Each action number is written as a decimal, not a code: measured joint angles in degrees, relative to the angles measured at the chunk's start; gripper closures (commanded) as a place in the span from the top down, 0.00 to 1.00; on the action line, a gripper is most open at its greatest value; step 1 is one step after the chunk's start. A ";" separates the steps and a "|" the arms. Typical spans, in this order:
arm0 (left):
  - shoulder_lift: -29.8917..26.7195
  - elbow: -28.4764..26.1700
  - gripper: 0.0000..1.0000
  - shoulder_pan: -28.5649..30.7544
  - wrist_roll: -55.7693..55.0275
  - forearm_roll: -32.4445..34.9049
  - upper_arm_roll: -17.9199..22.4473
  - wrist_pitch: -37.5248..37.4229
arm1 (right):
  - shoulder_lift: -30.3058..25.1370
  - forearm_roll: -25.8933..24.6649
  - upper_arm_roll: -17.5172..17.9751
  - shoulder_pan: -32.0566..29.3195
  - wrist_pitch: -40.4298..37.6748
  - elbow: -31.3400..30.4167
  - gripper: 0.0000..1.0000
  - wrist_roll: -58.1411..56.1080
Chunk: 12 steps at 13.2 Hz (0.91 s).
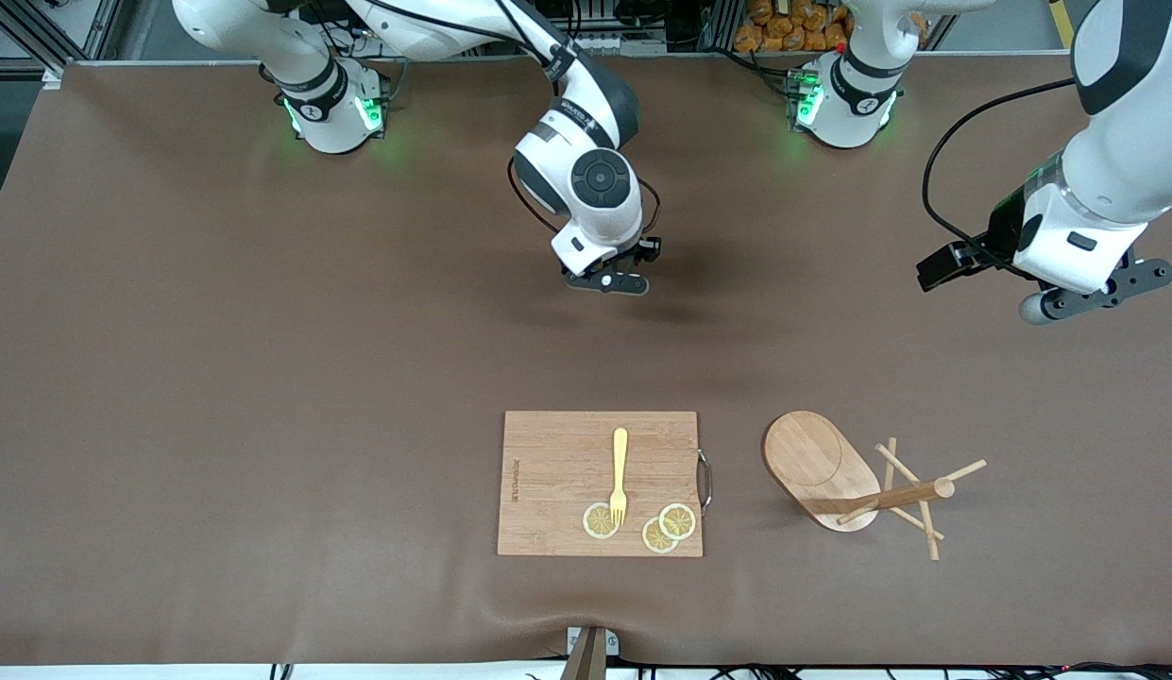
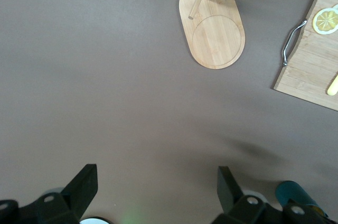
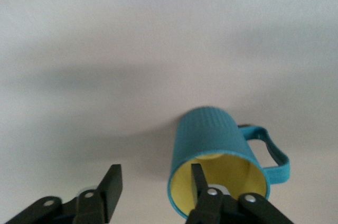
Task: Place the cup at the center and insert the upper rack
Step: 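Lower the mug at center while the left gripper moves inward, then release the mug and withdraw the right gripper while the left approaches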
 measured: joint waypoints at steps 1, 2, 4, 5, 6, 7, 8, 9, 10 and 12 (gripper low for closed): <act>0.00 0.01 1.00 0.00 -0.26 0.00 -0.05 0.00 | -0.71 0.11 -0.10 -1.26 -0.89 1.03 1.00 -0.01; 0.00 0.01 1.00 0.00 -0.37 0.00 -0.06 0.00 | -1.88 0.11 -0.18 -2.76 -2.56 1.96 1.00 -0.02; 0.00 0.02 1.00 0.00 -0.59 0.00 -0.10 0.00 | -5.30 0.11 -0.35 -6.30 -6.21 3.35 1.00 -0.18; 0.00 0.02 1.00 0.01 -1.21 -0.20 -0.14 0.00 | -7.48 0.10 -0.44 -8.32 -8.12 3.68 1.00 -0.66; 0.00 0.03 1.00 0.02 -2.50 -0.90 -0.26 0.00 | -9.76 0.09 -0.52 -10.52 -10.19 3.87 1.00 -1.80; 0.00 0.04 1.00 0.03 -4.34 -1.63 -0.62 0.00 | -11.91 0.07 -0.61 -12.71 -12.15 3.91 1.00 -3.38; 0.00 0.08 1.00 0.05 -6.93 -2.06 -1.36 0.00 | -13.91 0.03 -0.69 -15.30 -14.50 3.92 1.00 -5.52; 0.00 0.15 1.00 0.06 -10.05 -2.28 -2.53 0.00 | -15.78 -0.05 -0.78 -18.26 -17.03 3.92 1.00 -8.41; 0.00 0.30 1.00 0.04 -13.68 -2.40 -4.14 0.00 | -17.43 -0.15 -0.85 -21.61 -19.26 3.90 1.00 -11.86; -0.01 0.79 1.00 -0.07 -21.56 -2.46 -7.93 0.00 | -19.73 -0.26 -1.02 -28.76 -22.13 3.82 1.00 -18.45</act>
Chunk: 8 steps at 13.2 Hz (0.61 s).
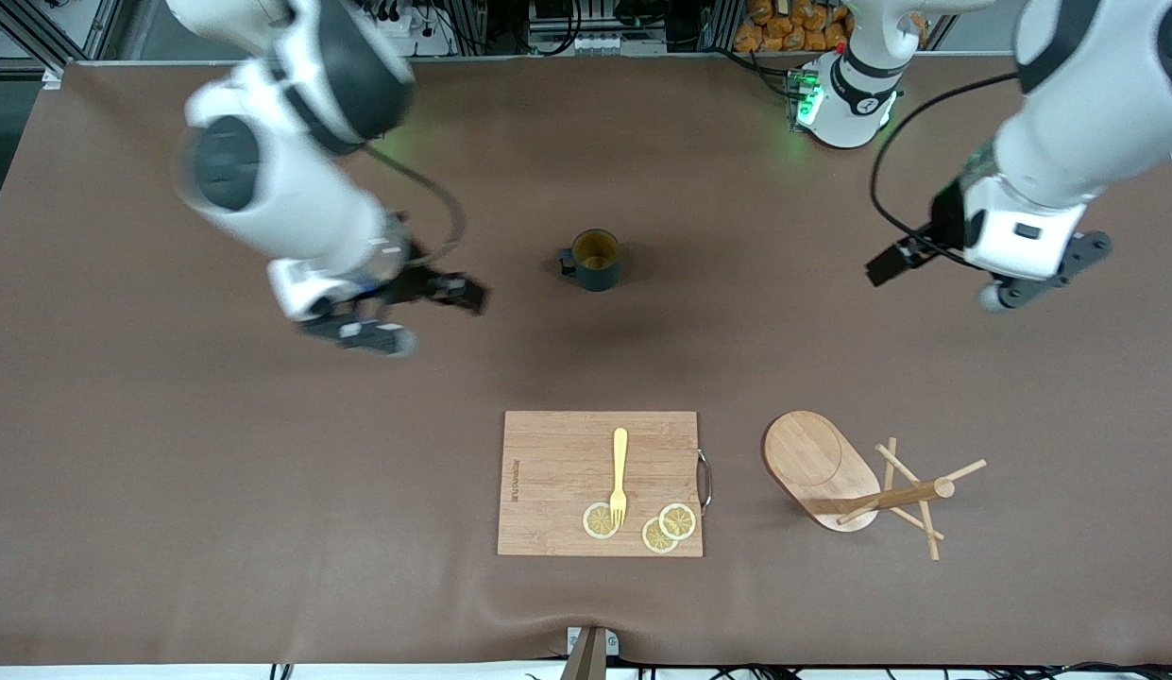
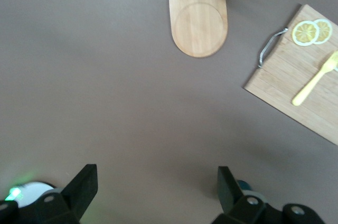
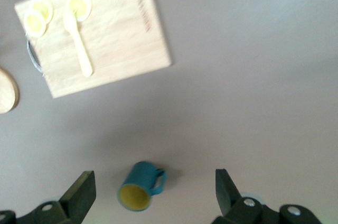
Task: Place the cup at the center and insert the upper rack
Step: 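Release the mug and withdraw the right gripper while the left approaches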
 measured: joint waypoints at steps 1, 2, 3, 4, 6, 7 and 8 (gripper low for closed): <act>0.00 0.17 1.00 -0.07 -4.16 -0.02 -1.94 0.00 | -0.66 -0.29 -0.03 -3.49 -0.62 -0.03 1.00 -2.67; 0.00 0.24 1.00 -0.17 -8.63 -0.02 -4.01 0.00 | -1.13 -1.15 -0.06 -6.74 -1.04 -0.07 1.00 -5.61; 0.00 0.24 1.00 -0.35 -12.86 -0.02 -5.86 0.00 | -1.47 -3.00 -0.06 -9.53 -1.35 -0.09 1.00 -9.10; 0.06 0.23 1.00 -0.55 -17.05 -0.02 -7.56 0.00 | -1.80 -5.46 -0.05 -11.75 -1.43 -0.10 1.00 -12.67; 0.68 0.27 1.00 -1.19 -25.09 -0.02 -10.83 -0.01 | -2.73 -10.62 -0.02 -15.03 -1.44 -0.14 1.00 -19.25; 1.35 0.52 1.00 -2.30 -29.26 -0.02 -11.78 0.05 | -3.19 -11.87 0.04 -16.59 -1.46 -0.16 1.00 -22.00; 2.32 1.10 1.00 -4.02 -33.55 -0.02 -12.14 0.09 | -3.59 -12.36 0.12 -18.36 -1.51 -0.23 1.00 -25.20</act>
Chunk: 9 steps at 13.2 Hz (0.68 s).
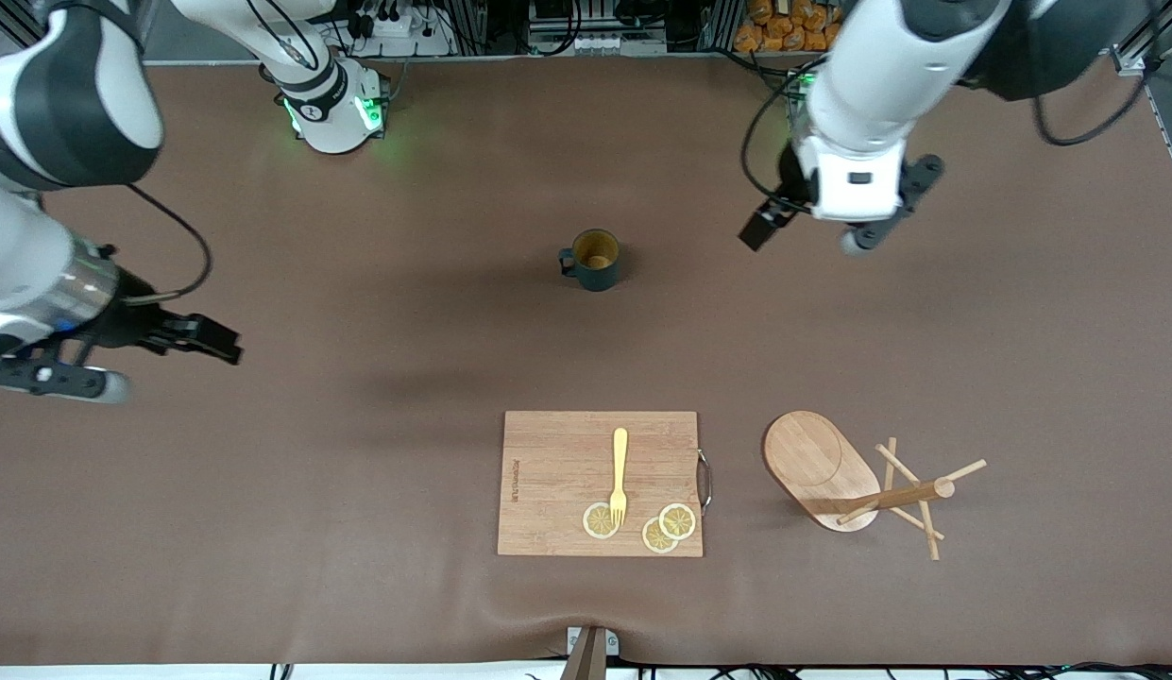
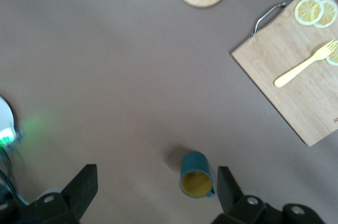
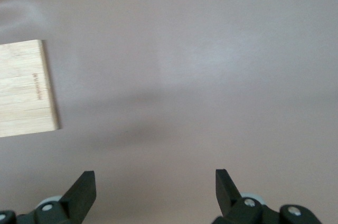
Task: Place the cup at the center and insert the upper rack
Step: 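Release the mug and withdraw the right gripper while the left approaches, then lower the left gripper over the mug and grasp its handle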
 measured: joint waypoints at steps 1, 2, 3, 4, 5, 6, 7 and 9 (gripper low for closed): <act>1.20 0.83 1.00 -2.00 -4.36 0.00 -0.09 0.01 | -0.31 -0.26 0.03 -2.00 0.00 -0.17 1.00 -3.76; 2.54 1.69 1.00 -4.00 -8.41 0.01 -0.11 0.03 | -0.45 -0.33 0.04 -4.04 0.03 -0.36 1.00 -7.20; 3.95 2.55 1.00 -5.98 -12.10 0.37 -0.12 0.05 | -0.46 -0.35 0.07 -6.00 0.06 -0.54 1.00 -9.67; 5.38 3.32 1.00 -8.08 -15.82 1.59 -0.13 0.07 | -0.46 -0.35 0.09 -7.71 0.15 -0.93 1.00 -11.00; 6.98 4.12 1.00 -10.57 -20.12 3.80 -0.12 0.09 | -0.49 -0.36 0.16 -9.13 0.34 -1.58 1.00 -11.67; 8.63 4.88 1.00 -13.29 -24.69 6.33 -0.08 0.10 | -0.50 -0.38 0.49 -10.46 0.54 -2.20 1.00 -11.83; 10.45 5.71 1.00 -16.42 -29.70 8.93 0.01 0.11 | -0.53 -0.38 1.14 -11.83 0.78 -2.72 1.00 -11.89; 14.54 7.82 1.00 -23.40 -40.56 13.54 0.72 0.24 | -0.57 -0.39 2.30 -13.37 1.09 -3.23 1.00 -11.93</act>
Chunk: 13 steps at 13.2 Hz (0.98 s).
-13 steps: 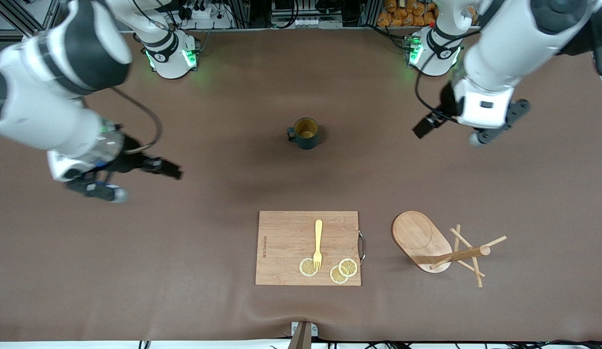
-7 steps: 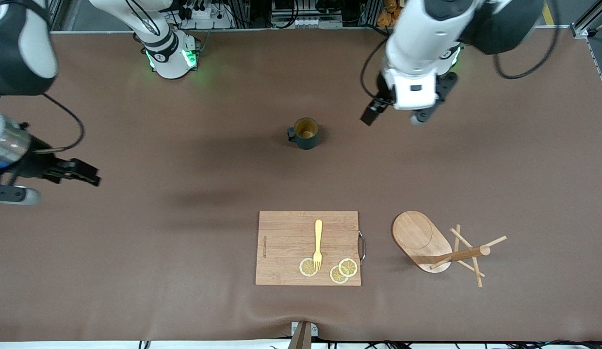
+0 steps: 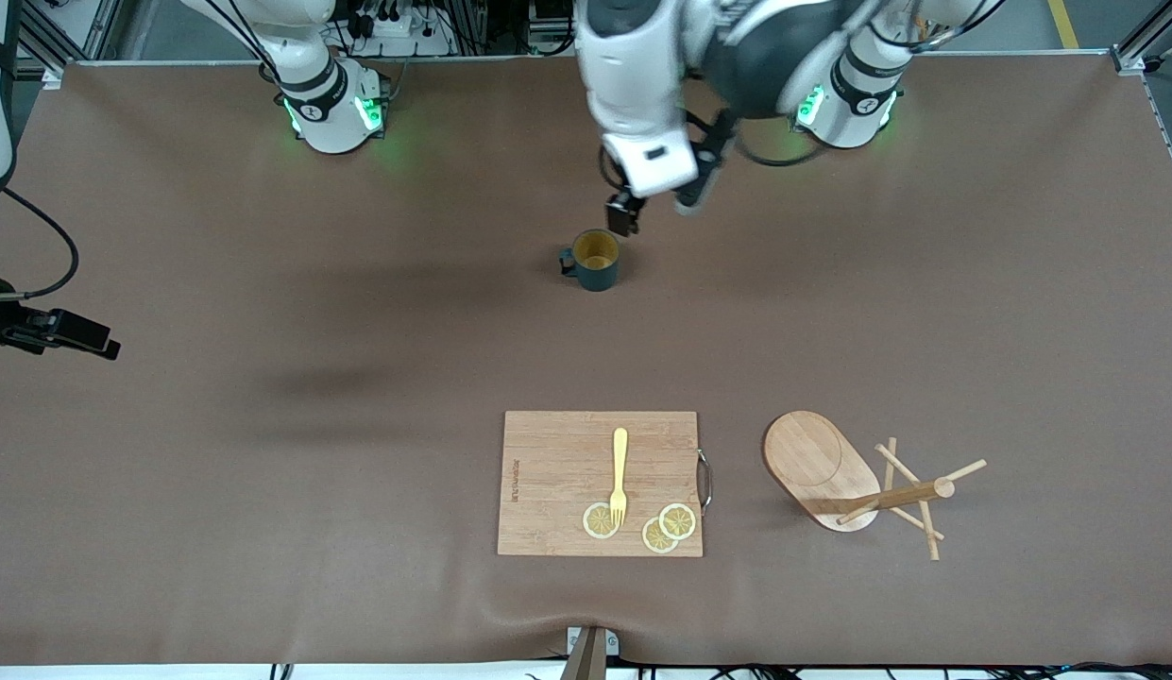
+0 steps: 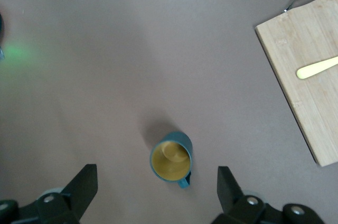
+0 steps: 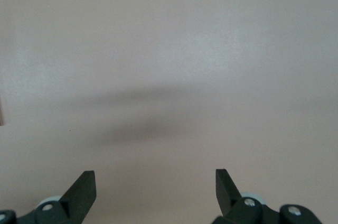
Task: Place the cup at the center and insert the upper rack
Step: 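Lower the left gripper over the mug and grasp its handle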
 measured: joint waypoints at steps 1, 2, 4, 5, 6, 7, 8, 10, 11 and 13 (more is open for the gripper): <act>2.23 1.46 1.00 -4.14 -4.99 1.22 1.61 0.12 | -0.03 -0.02 0.28 -0.07 0.41 -0.12 1.00 0.00; 4.30 3.09 1.00 -8.67 -8.58 1.69 4.60 0.23 | -0.07 -0.07 0.55 -0.07 1.00 -0.31 1.00 0.00; 7.97 5.84 1.00 -18.51 -12.45 1.78 13.60 0.41 | -0.15 -0.25 0.90 -0.07 1.65 -0.80 1.00 0.00; 9.65 6.80 1.00 -22.75 -13.24 1.78 17.77 0.53 | -0.17 -0.28 1.02 -0.04 1.76 -1.03 1.00 0.00; 11.30 7.49 1.00 -26.15 -13.83 1.78 20.87 0.96 | -0.18 -0.28 1.10 0.15 1.81 -1.12 1.00 0.00; 12.78 8.02 1.00 -28.56 -14.45 1.78 22.81 1.78 | -0.24 -0.30 1.12 0.62 1.85 -1.12 1.00 0.00; 14.22 8.37 1.00 -30.59 -15.22 1.78 24.37 2.70 | -0.39 -0.33 1.09 1.28 1.91 -1.12 1.00 0.00; 17.12 9.13 1.00 -34.52 -16.12 1.78 27.66 4.65 | -0.91 -0.39 0.80 2.61 1.91 -1.17 1.00 0.01; 18.45 9.80 1.00 -36.34 -16.23 1.78 29.36 5.26 | -1.20 -0.40 0.62 3.11 1.90 -1.33 1.00 0.01; 20.64 10.72 1.00 -38.96 -16.27 1.78 31.67 6.85 | -1.55 -0.41 0.33 3.77 1.89 -1.56 1.00 0.02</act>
